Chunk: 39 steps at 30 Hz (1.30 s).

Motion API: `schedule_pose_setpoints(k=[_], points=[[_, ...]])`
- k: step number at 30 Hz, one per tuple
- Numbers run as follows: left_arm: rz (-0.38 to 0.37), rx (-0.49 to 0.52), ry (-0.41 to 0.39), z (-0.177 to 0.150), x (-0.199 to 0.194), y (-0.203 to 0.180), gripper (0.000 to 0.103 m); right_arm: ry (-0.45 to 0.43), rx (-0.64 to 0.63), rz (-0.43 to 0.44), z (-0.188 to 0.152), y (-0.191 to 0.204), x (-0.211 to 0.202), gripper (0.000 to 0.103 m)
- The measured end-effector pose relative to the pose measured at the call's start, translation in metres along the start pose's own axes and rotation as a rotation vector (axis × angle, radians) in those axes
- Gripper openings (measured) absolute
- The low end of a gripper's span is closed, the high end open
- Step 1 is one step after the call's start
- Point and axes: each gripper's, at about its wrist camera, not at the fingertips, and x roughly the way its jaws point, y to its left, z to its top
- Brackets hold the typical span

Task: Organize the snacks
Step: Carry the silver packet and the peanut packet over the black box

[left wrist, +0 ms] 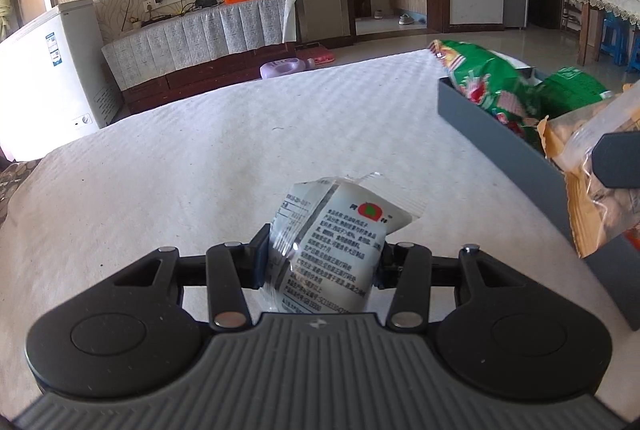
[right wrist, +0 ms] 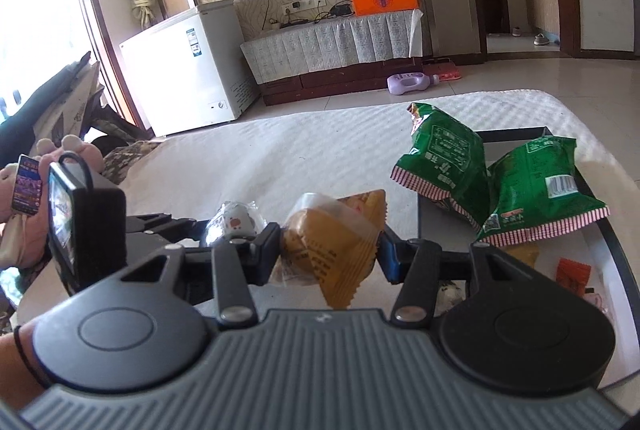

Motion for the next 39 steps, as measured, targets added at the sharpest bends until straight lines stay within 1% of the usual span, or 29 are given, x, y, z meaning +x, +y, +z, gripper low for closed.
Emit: schedule_pose_setpoints(k=[9, 16, 21, 25, 32, 39], points=[[-0.020, -0.003, -0.037, 0.001, -0.037, -0.039, 0.052, -0.028, 0.034, -0.007, -0.014, -0.016, -0.030, 0.053], [-0.039, 0.003, -0.043, -0.001, -0.054, -0.063, 0.052, -0.041, 0.044, -0.011, -0.020, -0.025, -0.044, 0.053], [-0.057, 0.013, -0.060, 0.003, -0.061, -0.075, 0.052, -0.062, 0.044, -0.033, -0.021, -0.032, -0.053, 0.053], [-0.069, 0.007, -0.054, 0.006, -0.059, -0.081, 0.052, -0.070, 0.054, -0.037, -0.022, -0.039, -0.058, 0.053], [-0.093, -0.003, -0.074, 0.013, -0.062, -0.090, 0.052, -0.105, 0.047, -0.047, -0.018, -0.045, -0.069, 0.053], [-0.124, 0.015, -0.088, 0.015, -0.063, -0.103, 0.052, -0.129, 0.060, -0.051, -0.017, -0.053, -0.076, 0.053]])
